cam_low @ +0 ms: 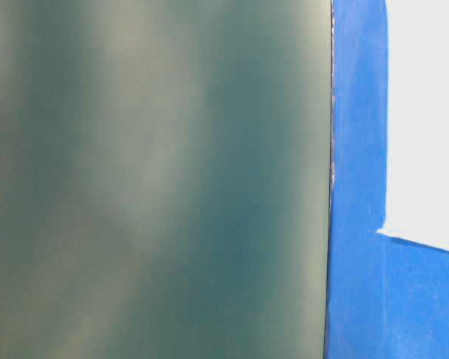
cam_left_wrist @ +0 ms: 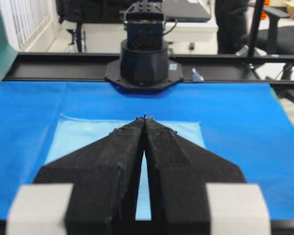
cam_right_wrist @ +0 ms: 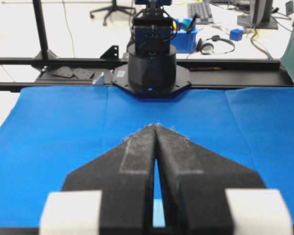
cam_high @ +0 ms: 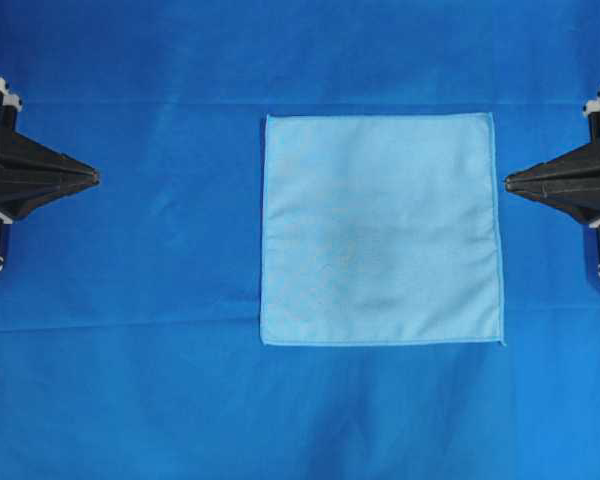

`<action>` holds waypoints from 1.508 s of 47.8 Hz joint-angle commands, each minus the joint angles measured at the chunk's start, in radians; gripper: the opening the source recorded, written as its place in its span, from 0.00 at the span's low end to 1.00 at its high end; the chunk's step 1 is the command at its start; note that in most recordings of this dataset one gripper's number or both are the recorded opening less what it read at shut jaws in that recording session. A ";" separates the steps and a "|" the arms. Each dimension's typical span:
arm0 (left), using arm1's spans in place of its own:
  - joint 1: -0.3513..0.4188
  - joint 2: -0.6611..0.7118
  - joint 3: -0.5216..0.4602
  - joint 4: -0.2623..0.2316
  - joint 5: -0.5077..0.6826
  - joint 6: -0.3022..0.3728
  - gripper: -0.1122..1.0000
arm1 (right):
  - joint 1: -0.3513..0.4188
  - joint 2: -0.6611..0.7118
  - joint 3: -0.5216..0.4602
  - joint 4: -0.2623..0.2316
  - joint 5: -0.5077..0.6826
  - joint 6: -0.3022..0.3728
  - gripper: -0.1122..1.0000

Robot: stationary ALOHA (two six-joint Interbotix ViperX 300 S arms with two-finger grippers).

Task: Fold the light blue towel.
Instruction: 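Move both grippers to the towel's top-left and top-right corners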

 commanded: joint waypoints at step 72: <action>0.402 1.246 -0.505 -0.023 -0.063 -0.017 0.88 | -0.655 0.730 -0.051 -0.026 0.259 0.038 0.61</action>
